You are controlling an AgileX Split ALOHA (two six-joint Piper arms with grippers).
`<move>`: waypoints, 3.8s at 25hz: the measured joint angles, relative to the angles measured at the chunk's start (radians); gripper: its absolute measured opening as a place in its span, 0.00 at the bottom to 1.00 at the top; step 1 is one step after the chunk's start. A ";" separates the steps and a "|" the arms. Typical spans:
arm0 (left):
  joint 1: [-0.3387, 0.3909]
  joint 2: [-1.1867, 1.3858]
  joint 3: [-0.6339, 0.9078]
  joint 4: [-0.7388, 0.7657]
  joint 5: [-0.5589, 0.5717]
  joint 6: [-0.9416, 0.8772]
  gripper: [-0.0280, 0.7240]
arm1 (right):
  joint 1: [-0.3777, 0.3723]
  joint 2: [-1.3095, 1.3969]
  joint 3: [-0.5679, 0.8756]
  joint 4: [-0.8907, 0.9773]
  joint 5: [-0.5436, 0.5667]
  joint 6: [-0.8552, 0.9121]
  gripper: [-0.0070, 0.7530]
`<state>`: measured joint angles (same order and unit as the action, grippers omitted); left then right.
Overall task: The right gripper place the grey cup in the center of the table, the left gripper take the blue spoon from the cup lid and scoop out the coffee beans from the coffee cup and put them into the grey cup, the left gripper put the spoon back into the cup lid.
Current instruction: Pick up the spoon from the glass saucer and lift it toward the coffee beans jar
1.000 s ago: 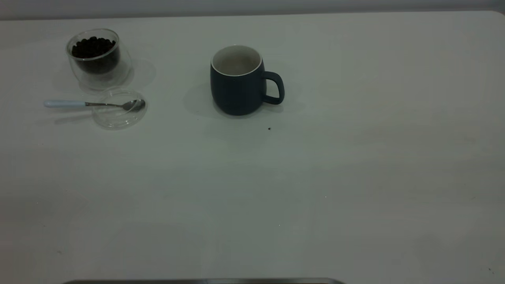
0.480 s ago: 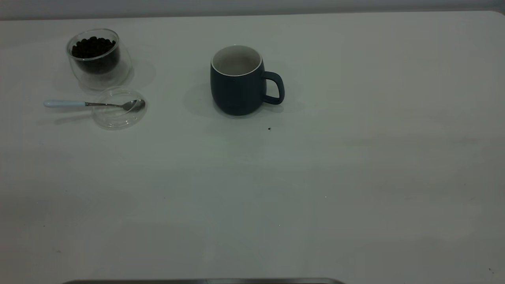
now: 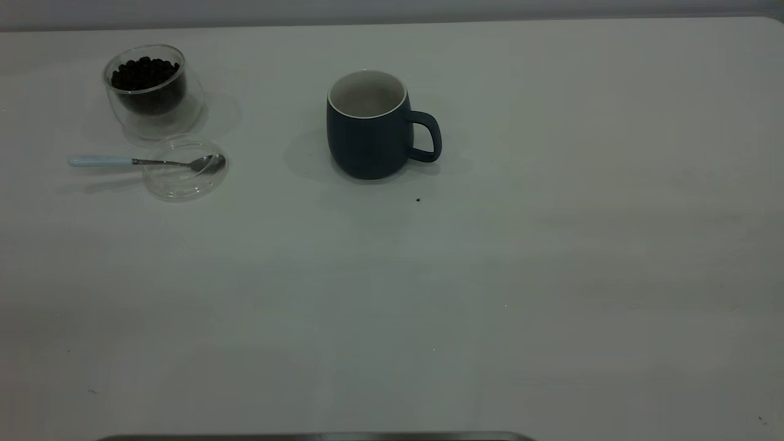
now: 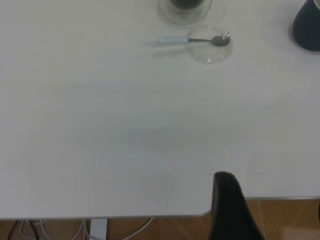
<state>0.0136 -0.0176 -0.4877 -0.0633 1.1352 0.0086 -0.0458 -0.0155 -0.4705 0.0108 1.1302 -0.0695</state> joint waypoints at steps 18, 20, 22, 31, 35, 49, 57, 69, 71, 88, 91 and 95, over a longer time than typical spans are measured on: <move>0.000 0.000 0.000 0.000 0.000 -0.001 0.68 | 0.000 0.000 0.000 -0.003 0.000 0.002 0.48; 0.000 0.000 0.000 -0.001 0.000 -0.009 0.68 | 0.000 0.000 0.000 -0.003 0.000 0.002 0.48; 0.000 0.000 -0.005 -0.013 -0.005 -0.035 0.68 | 0.000 0.000 0.000 -0.003 0.000 0.002 0.48; 0.000 0.344 -0.284 0.048 -0.116 -0.151 0.68 | 0.000 0.000 0.000 -0.003 0.000 0.003 0.48; 0.000 0.555 -0.447 0.124 -0.190 -0.153 0.68 | 0.000 0.000 0.000 -0.003 0.000 0.003 0.48; 0.000 1.192 -0.551 0.320 -0.293 -0.379 0.68 | 0.000 0.000 0.000 -0.003 0.000 0.003 0.48; 0.161 1.427 -0.643 0.128 -0.324 -0.325 0.68 | 0.000 0.000 0.000 -0.003 0.000 0.003 0.48; 0.629 1.744 -0.693 -0.646 -0.318 0.590 0.68 | 0.000 0.000 0.000 -0.003 0.000 0.003 0.48; 0.626 1.809 -0.693 -0.809 -0.296 0.805 0.68 | 0.000 0.000 0.000 -0.003 0.000 0.003 0.48; 0.550 2.288 -0.700 -1.162 -0.445 1.353 0.69 | 0.000 0.000 0.000 -0.003 0.000 0.003 0.48; 0.528 2.314 -0.708 -1.166 -0.448 1.373 0.74 | 0.000 0.000 0.000 -0.003 0.000 0.003 0.48; 0.502 2.356 -0.723 -1.167 -0.450 1.373 0.88 | 0.000 0.000 0.000 -0.003 0.000 0.003 0.48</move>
<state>0.5156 2.3386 -1.2104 -1.2308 0.6851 1.3816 -0.0458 -0.0158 -0.4705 0.0075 1.1302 -0.0664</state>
